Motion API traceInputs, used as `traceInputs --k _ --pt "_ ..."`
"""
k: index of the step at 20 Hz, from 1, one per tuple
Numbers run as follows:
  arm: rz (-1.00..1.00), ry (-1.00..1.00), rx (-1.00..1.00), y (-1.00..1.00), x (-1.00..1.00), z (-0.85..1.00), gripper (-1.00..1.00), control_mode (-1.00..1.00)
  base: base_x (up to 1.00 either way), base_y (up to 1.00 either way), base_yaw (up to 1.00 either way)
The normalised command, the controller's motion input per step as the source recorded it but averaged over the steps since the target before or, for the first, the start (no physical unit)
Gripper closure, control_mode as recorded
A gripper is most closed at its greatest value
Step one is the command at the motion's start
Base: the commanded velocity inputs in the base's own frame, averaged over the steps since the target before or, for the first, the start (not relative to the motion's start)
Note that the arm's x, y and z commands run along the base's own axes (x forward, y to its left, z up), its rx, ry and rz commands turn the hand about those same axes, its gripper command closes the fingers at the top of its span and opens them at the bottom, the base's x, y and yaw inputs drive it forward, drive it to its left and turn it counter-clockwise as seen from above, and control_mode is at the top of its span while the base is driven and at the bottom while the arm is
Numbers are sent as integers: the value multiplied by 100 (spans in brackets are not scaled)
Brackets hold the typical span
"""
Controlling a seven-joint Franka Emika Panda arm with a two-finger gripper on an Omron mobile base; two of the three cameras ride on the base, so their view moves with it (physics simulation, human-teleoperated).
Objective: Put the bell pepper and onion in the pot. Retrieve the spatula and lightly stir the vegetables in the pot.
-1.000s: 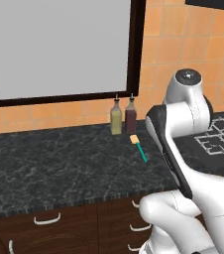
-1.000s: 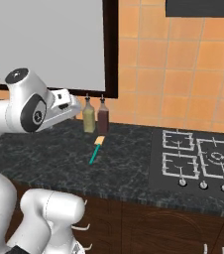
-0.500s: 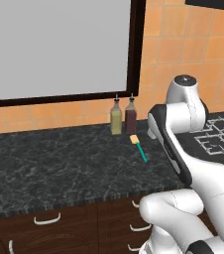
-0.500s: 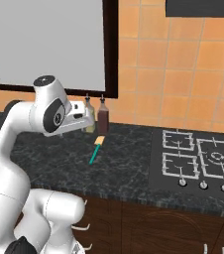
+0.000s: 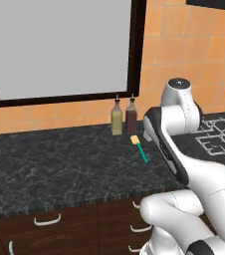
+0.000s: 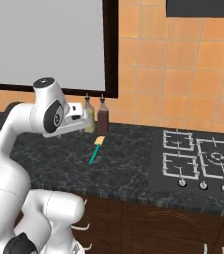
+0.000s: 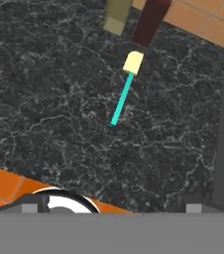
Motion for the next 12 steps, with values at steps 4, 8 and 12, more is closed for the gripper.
traceInputs --k 4,8,12 --pt "-8 12 5 5 43 -37 -100 -100 0 0 0" --pt "-10 13 10 0 31 -41 -100 -100 0 0 0" --pt "-15 10 10 -1 30 -36 -100 -100 0 0 0"
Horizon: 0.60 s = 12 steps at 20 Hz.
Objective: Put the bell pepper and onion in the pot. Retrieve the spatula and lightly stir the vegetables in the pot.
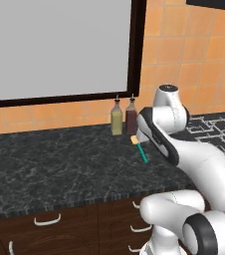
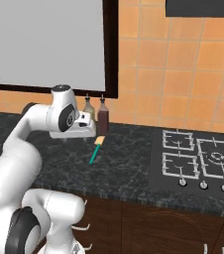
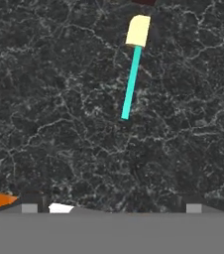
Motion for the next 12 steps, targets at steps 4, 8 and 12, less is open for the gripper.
traceInputs --k 4,8,12 --pt "-16 10 5 -26 32 -28 -100 -100 0 0 0" --pt "-7 8 1 -13 34 -33 -100 -100 0 0 0" --pt "0 6 0 0 33 -44 -100 -100 0 0 0"
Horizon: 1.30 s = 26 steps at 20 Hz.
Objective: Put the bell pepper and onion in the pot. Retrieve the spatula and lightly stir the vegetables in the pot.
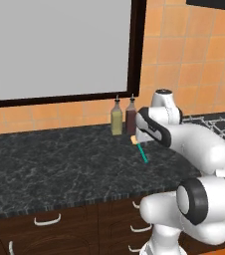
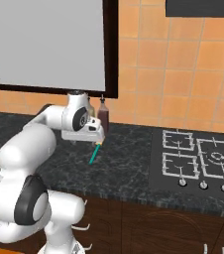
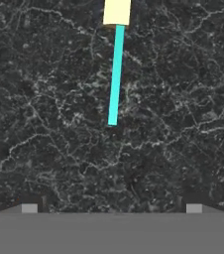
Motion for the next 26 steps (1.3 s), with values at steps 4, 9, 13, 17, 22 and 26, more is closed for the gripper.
traceInputs --k 4,9,13,17,22,26 --pt "0 0 0 0 15 -34 -100 -100 0 0 0" --pt "0 -8 1 0 12 -27 -100 -100 0 0 0" --pt "0 0 0 0 25 -35 -100 -100 0 0 0" --pt "0 9 0 0 5 -6 -100 -100 0 0 0" --pt "0 2 0 0 13 -16 -100 -100 0 0 0" --pt "0 0 0 0 29 -21 -100 -100 0 0 0"
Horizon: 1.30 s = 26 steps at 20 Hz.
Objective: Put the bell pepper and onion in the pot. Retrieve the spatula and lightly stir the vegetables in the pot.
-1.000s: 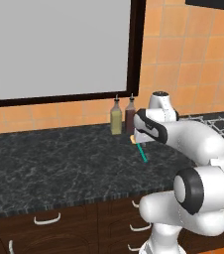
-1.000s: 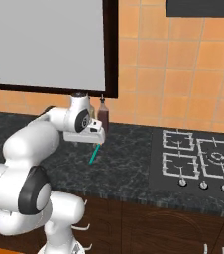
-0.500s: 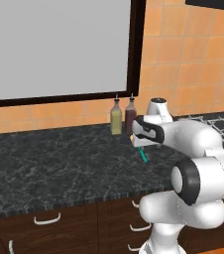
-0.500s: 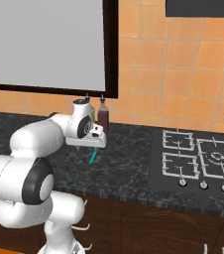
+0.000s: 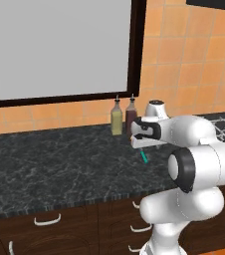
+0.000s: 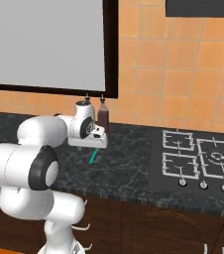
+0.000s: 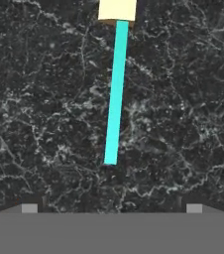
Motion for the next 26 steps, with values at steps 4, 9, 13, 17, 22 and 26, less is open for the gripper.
traceInputs --k 4,9,13,17,22,26 --pt "0 1 0 0 24 -29 -100 -100 0 0 0" --pt "-1 2 0 0 18 -34 -100 -100 0 0 0" --pt "0 0 0 0 11 -31 -100 -100 0 0 0" --pt "0 0 0 0 2 -26 -100 -100 0 0 0" --pt "0 0 0 0 -4 -15 -100 -100 0 0 0" --pt "0 0 0 0 0 -19 -100 -100 0 0 0"
